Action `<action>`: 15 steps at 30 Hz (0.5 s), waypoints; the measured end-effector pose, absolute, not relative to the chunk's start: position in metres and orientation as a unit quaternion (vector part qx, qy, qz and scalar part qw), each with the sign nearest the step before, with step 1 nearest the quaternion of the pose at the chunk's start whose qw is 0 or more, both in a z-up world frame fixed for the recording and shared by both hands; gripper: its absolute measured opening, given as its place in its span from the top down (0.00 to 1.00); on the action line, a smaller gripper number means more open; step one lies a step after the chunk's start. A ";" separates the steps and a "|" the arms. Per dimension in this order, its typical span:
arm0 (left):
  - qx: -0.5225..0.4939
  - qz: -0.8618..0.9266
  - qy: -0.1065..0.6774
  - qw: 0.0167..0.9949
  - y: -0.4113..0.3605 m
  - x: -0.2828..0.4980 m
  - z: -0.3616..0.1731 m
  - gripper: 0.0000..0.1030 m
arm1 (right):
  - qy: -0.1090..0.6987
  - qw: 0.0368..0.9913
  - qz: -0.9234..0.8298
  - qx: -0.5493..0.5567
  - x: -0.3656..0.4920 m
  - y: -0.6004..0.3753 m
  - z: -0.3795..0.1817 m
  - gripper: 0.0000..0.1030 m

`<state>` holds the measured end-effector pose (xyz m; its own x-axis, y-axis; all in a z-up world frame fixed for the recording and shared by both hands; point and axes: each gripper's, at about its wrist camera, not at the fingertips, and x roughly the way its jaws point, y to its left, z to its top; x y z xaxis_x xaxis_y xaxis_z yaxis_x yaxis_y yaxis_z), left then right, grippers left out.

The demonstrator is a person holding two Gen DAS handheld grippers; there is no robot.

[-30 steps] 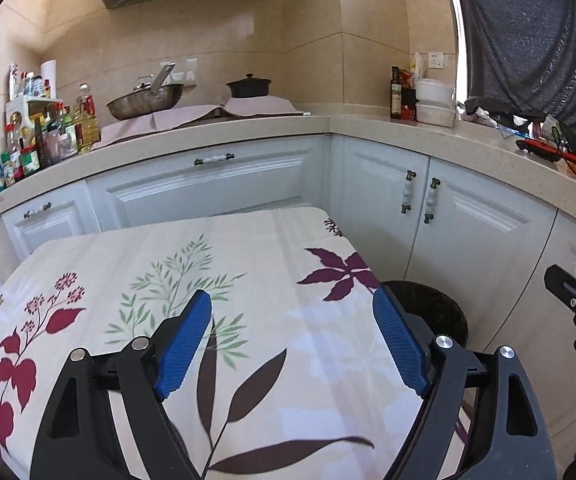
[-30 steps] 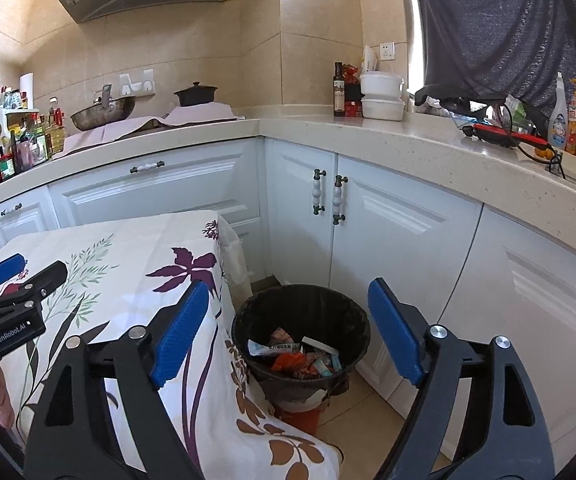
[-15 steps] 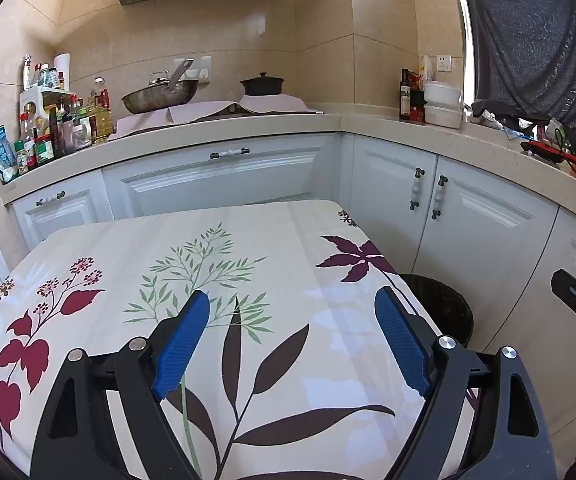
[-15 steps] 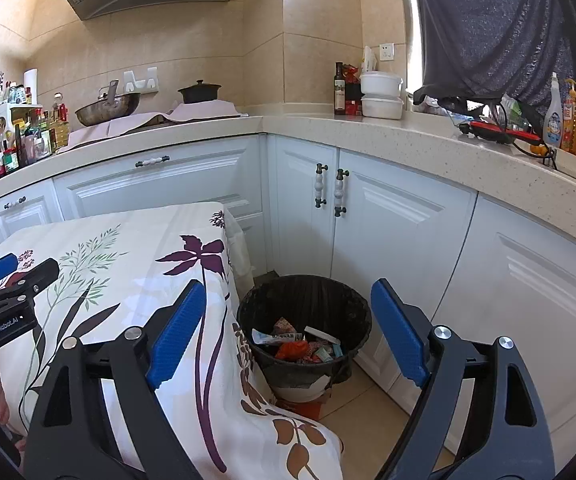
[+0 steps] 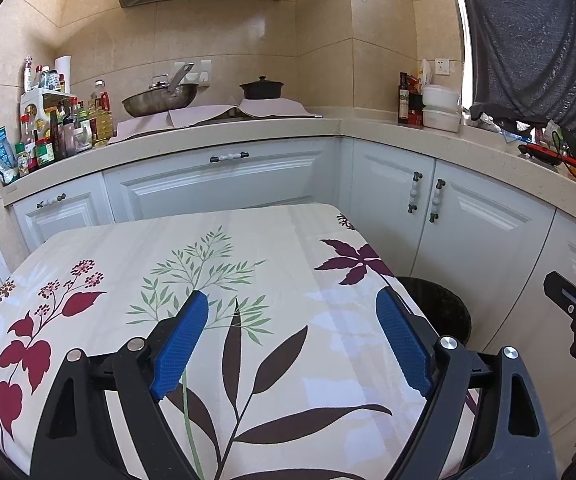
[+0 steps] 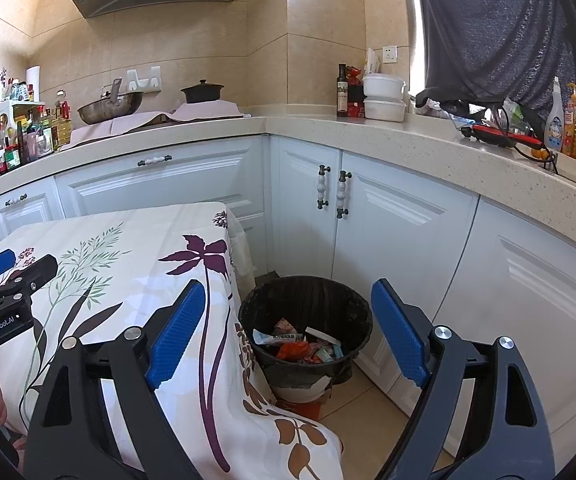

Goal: Collect trash

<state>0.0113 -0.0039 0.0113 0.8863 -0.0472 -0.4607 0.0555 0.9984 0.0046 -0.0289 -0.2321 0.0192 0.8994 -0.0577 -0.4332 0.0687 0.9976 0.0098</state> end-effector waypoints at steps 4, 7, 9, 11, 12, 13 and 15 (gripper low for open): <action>0.009 -0.027 0.238 0.971 -0.005 0.011 0.012 0.19 | 0.223 0.974 -0.033 0.012 -0.028 -0.232 0.020 0.19; 0.008 -0.027 0.238 0.971 -0.005 0.012 0.012 0.19 | 0.223 0.974 -0.033 0.012 -0.028 -0.232 0.020 0.19; 0.009 -0.027 0.238 0.971 -0.004 0.012 0.011 0.19 | 0.223 0.974 -0.033 0.012 -0.028 -0.232 0.020 0.19; 0.009 -0.027 0.238 0.971 -0.004 0.012 0.011 0.19 | 0.222 0.974 -0.033 0.012 -0.028 -0.232 0.020 0.19; 0.009 -0.027 0.238 0.971 -0.004 0.012 0.011 0.19 | 0.223 0.974 -0.033 0.012 -0.028 -0.232 0.020 0.19; 0.009 -0.027 0.238 0.971 -0.004 0.012 0.011 0.19 | 0.223 0.974 -0.033 0.013 -0.028 -0.232 0.020 0.19; 0.009 -0.027 0.238 0.971 -0.004 0.012 0.011 0.19 | 0.223 0.974 -0.033 0.012 -0.028 -0.232 0.020 0.19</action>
<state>0.0116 -0.0042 0.0113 0.8853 -0.0485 -0.4625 0.0571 0.9984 0.0047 -0.0281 -0.2323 0.0198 0.8983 -0.0588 -0.4355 0.0693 0.9976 0.0082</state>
